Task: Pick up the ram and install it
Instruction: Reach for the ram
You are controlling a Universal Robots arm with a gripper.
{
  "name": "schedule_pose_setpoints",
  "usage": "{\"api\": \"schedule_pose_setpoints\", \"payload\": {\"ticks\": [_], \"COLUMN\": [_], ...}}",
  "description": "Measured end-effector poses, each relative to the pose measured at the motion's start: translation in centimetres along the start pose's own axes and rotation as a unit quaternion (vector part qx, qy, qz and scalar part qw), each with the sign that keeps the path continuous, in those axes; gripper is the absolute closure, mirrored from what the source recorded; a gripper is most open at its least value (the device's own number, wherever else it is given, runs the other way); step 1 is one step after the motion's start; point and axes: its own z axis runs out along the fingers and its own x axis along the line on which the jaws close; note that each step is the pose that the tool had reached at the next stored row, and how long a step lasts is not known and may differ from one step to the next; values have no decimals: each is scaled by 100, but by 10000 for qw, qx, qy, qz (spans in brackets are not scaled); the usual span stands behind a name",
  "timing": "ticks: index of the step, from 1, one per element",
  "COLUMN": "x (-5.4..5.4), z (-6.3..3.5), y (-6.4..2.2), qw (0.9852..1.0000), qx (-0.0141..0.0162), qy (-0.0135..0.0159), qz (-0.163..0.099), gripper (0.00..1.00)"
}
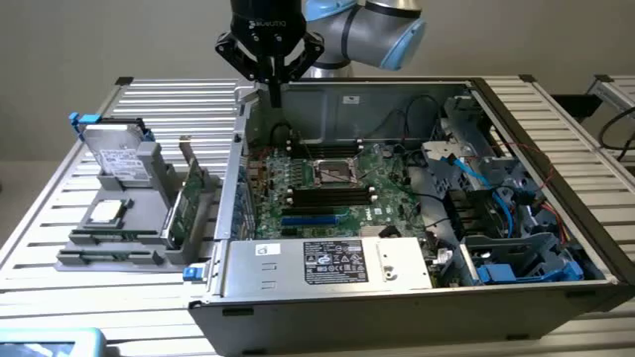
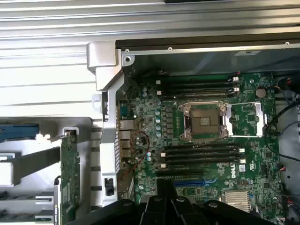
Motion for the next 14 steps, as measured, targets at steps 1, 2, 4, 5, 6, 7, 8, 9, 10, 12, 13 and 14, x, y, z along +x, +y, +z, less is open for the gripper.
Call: {"api": "schedule_pose_setpoints", "payload": {"ticks": [1,2,4,5,6,7,8,9,10,12,13,14], "x": [0,0,0,0,0,0,0,0,0,0,0,-1], "z": [0,0,0,0,0,0,0,0,0,-1,-1,-1], "y": [0,0,0,0,0,0,0,0,0,-2,-5,-10], "qw": [10000,10000,10000,10000,10000,10000,10000,10000,10000,10000,10000,10000], "qx": [0,0,0,0,0,0,0,0,0,-2,-4,-6], "qy": [0,0,0,0,0,0,0,0,0,1,1,1], "qz": [0,0,0,0,0,0,0,0,0,0,0,0], "gripper": [89,89,89,89,89,89,89,89,89,89,89,89]}}
